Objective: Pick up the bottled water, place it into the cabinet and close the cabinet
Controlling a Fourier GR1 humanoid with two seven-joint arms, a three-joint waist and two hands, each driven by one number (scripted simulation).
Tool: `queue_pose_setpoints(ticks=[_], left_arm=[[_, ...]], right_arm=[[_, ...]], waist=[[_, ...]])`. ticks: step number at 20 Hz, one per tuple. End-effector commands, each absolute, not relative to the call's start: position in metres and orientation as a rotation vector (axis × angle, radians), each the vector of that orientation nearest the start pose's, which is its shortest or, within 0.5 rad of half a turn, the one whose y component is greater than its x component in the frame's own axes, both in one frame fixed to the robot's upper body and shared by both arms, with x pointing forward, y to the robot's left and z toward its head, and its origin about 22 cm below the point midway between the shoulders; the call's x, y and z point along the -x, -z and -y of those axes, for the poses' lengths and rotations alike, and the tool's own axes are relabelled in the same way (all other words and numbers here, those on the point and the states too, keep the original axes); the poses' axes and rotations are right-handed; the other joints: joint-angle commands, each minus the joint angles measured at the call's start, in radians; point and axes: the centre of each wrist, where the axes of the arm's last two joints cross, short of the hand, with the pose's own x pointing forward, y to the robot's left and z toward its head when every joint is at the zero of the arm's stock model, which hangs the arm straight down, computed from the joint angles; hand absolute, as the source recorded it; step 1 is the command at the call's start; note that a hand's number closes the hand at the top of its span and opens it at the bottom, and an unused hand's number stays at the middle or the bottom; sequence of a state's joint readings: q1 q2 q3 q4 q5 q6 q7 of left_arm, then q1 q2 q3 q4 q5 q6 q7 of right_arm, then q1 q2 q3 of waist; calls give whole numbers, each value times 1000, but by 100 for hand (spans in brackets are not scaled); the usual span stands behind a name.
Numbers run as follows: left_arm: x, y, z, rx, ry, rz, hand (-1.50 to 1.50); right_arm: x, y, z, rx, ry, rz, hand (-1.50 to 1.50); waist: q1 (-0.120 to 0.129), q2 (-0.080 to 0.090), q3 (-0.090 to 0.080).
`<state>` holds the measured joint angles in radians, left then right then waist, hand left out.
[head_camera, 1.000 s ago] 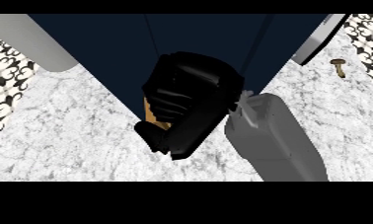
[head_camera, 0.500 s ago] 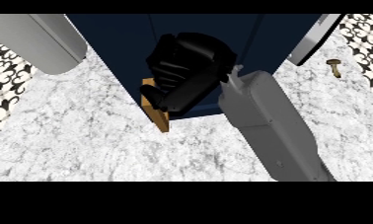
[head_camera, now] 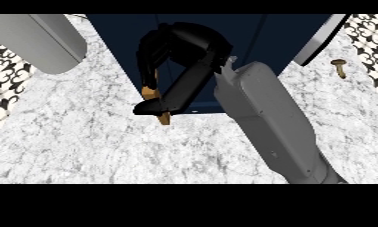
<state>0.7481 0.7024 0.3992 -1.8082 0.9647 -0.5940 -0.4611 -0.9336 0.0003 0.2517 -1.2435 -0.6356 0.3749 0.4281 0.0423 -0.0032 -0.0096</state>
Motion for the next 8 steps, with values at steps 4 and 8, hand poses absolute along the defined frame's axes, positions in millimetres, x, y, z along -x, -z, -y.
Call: queue_pose_setpoints(ticks=[4, 8], left_arm=[[-67, -85, -458, 225, -51, 1873, -150], [-66, -85, -449, 254, -32, 1876, -150]], right_arm=[[-392, -250, 70, -797, -567, 1654, -150], [-400, -239, 77, -761, -559, 1668, -150]], waist=[[-15, 14, 7], [-1, 14, 9]])
